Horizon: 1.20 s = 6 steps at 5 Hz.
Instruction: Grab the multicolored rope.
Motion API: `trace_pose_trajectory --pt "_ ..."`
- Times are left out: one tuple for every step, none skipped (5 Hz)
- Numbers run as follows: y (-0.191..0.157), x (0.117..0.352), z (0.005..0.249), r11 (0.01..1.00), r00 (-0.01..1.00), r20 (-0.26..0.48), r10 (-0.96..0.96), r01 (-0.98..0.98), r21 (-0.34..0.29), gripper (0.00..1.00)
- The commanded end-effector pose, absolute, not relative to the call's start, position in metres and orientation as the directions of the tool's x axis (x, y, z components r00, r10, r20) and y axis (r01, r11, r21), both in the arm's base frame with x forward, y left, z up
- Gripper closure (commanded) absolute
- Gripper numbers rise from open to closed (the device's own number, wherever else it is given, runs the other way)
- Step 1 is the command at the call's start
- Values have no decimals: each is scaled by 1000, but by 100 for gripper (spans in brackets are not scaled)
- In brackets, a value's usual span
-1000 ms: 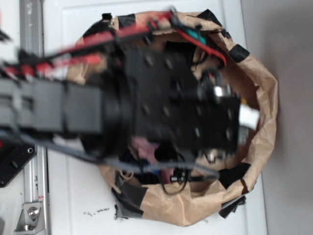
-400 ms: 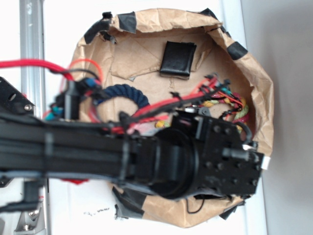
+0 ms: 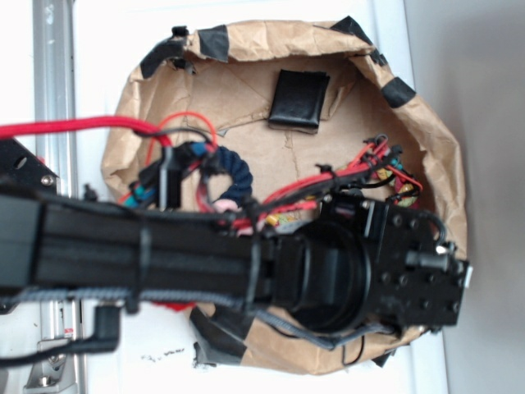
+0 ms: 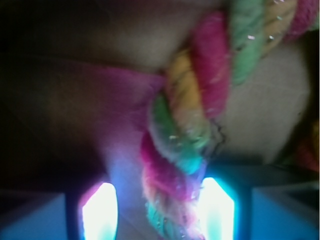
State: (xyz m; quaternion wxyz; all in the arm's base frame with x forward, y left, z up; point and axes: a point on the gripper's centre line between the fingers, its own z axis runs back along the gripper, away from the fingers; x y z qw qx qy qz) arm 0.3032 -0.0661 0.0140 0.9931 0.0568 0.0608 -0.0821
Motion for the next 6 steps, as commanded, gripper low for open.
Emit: trace_pose_trajectory --pt "-48 297 19 990 976 -218 23 8 141 100" --pt "-30 291 65 971 971 -150 183 -155 184 100" --pt "-16 282 114 956 960 -110 258 -238 169 100" --pt "0 262 163 960 966 -33 258 -252 123 100" --pt "8 251 196 970 969 38 243 -244 15 100" --pt "4 250 196 964 961 83 263 -265 9 100"
